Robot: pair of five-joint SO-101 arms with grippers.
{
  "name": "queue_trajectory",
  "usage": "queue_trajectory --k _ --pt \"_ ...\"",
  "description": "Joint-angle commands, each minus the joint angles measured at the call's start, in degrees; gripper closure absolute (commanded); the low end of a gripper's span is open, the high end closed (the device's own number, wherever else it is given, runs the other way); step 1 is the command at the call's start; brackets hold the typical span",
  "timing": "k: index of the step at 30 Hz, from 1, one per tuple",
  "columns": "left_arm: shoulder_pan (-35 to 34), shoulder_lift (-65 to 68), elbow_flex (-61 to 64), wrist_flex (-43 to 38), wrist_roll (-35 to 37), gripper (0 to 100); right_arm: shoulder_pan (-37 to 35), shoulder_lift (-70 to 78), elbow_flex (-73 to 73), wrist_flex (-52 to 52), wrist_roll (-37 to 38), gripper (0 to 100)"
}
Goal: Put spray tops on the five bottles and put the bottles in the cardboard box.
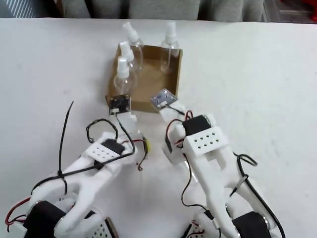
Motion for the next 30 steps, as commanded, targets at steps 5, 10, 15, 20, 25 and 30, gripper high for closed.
queue_trajectory --k 5,10,15,20,25,30 --pt "-0.9 -0.4 -2.0 -1.0 -0.4 98 -0.5 -1.8 5.5 -7.9 0.8 73.3" --pt "-1.0 -0.4 -2.0 -1.0 -0.4 98 -0.5 -1.8 7.5 -12.3 0.9 73.3" --pt "-1.0 -0.4 -2.0 -1.0 -0.4 98 -0.4 -1.2 8.0 -14.7 0.8 73.3" --pt "-1.0 -0.4 -2.0 -1.0 -0.4 98 -0.4 4.1 7.5 -17.3 0.5 73.3" --pt "-1.1 -0.4 -2.0 -1.0 -0.4 98 0.0 8.2 5.1 -17.1 0.7 73.3" --pt "-1.1 -0.4 -1.9 -1.0 -0.4 98 -0.2 10.5 4.5 -17.6 0.9 73.3"
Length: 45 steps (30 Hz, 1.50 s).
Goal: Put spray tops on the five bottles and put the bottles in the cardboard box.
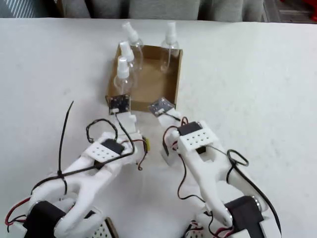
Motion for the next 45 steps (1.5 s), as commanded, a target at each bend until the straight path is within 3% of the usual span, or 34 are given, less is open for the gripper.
queue_trajectory --k 1,7,14,16,29,40,45 --pt "-0.9 -0.4 -1.9 -1.0 -0.4 98 -0.1 0.7 -2.9 -0.9 0.5 73.3" --pt "-0.9 -0.4 -1.9 -1.0 -0.4 98 0.1 4.4 -4.9 -1.0 2.9 74.5" --pt "-2.3 -0.4 -2.0 -1.1 -0.4 98 5.2 4.4 -6.9 -1.5 2.7 99.0" --pt "-3.0 -0.4 -2.1 -1.2 -0.4 98 8.7 2.7 -7.5 -1.5 1.8 96.7" --pt "-2.7 -0.4 -2.1 -1.0 -4.2 98 27.6 -14.0 -7.5 1.2 -23.4 98.1" --pt "-2.9 -0.4 -1.8 -1.0 -4.4 98 26.4 -31.4 -6.4 0.9 -19.6 98.1" --pt "-2.9 -0.4 -1.8 -1.0 -4.4 98 24.5 -42.9 0.4 -6.3 -19.3 98.1"
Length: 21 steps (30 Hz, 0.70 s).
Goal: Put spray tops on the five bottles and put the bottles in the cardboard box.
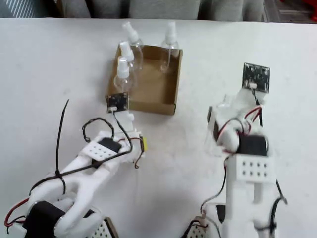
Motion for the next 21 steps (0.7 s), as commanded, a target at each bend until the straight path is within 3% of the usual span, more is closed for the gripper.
queue_trajectory --k 1,3,8,12,21 --pt "-0.7 -0.4 -1.8 -1.0 -0.4 98 -2.2 -9.0 3.1 -7.2 0.8 98.1" --pt "-0.7 -0.4 -1.8 -1.0 -0.4 98 -3.3 -12.5 5.6 -13.5 1.3 98.1" --pt "-0.7 -0.4 -1.8 -1.0 -0.4 98 -3.5 -16.7 13.6 -37.6 10.7 98.1" --pt "-0.7 -0.4 -1.8 -1.0 -0.4 98 -3.4 -17.1 19.3 -53.8 12.0 98.1" --pt "-0.7 -0.4 -1.9 -1.0 -0.5 98 -4.4 -22.4 28.0 -56.9 11.5 98.2"
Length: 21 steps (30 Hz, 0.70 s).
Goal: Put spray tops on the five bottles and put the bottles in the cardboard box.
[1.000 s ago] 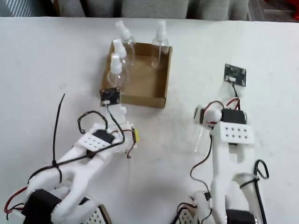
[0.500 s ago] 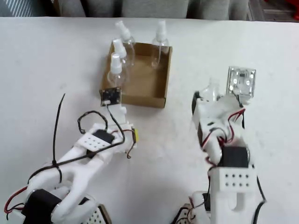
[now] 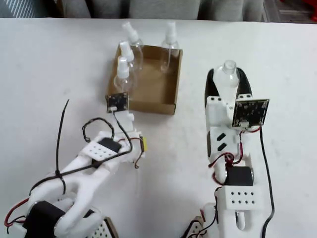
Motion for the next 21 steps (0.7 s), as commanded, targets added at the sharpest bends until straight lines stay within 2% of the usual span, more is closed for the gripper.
queue_trajectory --k 1,5,8,11,17,21 --pt "-0.7 -0.4 -1.9 -1.0 -0.5 98 -1.7 -6.5 3.3 -1.6 -0.2 98.2" --pt "-0.7 -0.5 -2.0 -0.9 -0.5 98 -2.9 -18.1 11.3 -1.6 -5.6 98.2" --pt "-0.3 -0.6 -2.2 0.4 -2.2 98 -3.8 -25.3 15.6 -1.1 -5.7 98.3" --pt "-0.2 -4.3 -2.8 4.9 -5.6 98 -4.5 -29.1 18.6 -0.8 -5.4 98.3" --pt "-0.8 -23.3 -2.8 10.9 -9.5 98 -5.5 -29.8 19.8 4.6 -5.9 98.3" --pt "-0.8 -39.7 -3.6 8.0 -9.5 98 -8.8 -30.0 19.9 8.0 -5.9 98.3"
